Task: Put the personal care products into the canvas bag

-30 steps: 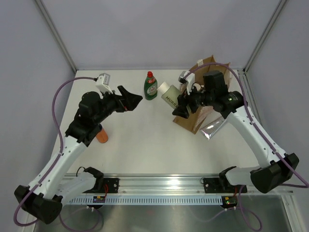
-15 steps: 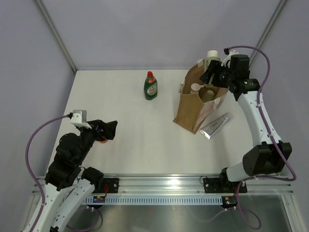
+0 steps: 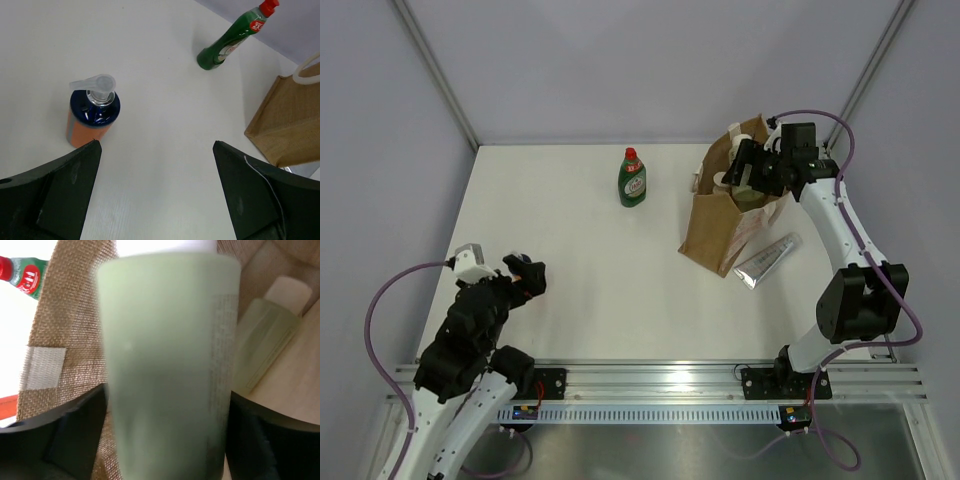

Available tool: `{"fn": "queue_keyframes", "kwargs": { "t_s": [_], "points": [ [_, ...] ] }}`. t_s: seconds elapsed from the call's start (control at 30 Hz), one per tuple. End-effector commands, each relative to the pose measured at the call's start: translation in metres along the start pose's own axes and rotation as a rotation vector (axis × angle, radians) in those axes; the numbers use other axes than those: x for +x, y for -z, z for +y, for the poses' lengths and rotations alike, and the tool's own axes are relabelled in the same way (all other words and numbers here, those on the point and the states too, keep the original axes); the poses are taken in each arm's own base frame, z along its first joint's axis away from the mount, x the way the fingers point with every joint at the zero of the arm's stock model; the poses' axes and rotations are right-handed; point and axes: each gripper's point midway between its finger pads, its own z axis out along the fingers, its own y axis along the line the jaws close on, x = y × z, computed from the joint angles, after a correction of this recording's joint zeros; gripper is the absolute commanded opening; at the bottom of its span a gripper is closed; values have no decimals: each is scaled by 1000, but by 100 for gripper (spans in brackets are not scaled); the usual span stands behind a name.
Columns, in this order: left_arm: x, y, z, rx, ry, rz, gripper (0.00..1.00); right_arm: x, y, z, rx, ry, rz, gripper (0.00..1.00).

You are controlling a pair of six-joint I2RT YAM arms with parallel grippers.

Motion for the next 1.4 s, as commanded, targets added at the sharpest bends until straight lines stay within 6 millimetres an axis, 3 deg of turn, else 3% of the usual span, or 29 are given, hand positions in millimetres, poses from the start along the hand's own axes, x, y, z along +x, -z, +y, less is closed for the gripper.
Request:
{"fn": "queue_keyframes", "kwargs": {
  "t_s": [0.0, 0.17, 0.47, 0.6, 0.8, 0.97, 1.1, 1.37],
  "points": [
    [-1, 2, 9, -120, 182, 18, 99, -41, 34, 38, -128, 138, -163, 96],
    [18, -5, 21, -239, 226, 102, 99, -40, 48, 47, -170, 216, -170, 99],
    [27, -10, 35, -351, 188, 136, 99, -19, 89, 92, -444, 462, -174, 99],
    [33, -25, 36, -385, 109, 169, 99, -2, 109, 109, -563, 524, -180, 99],
    [26, -58, 34, -417, -90, 175, 99, 33, 144, 126, -729, 638, -166, 99],
    [17, -77, 53, -534, -236, 158, 98, 68, 176, 135, -864, 760, -203, 99],
    [13, -92, 63, -587, -259, 184, 96, 80, 181, 138, -917, 779, -229, 100],
    [22, -119, 62, -522, -215, 276, 92, 93, 189, 140, -966, 769, -204, 99]
  ]
}}
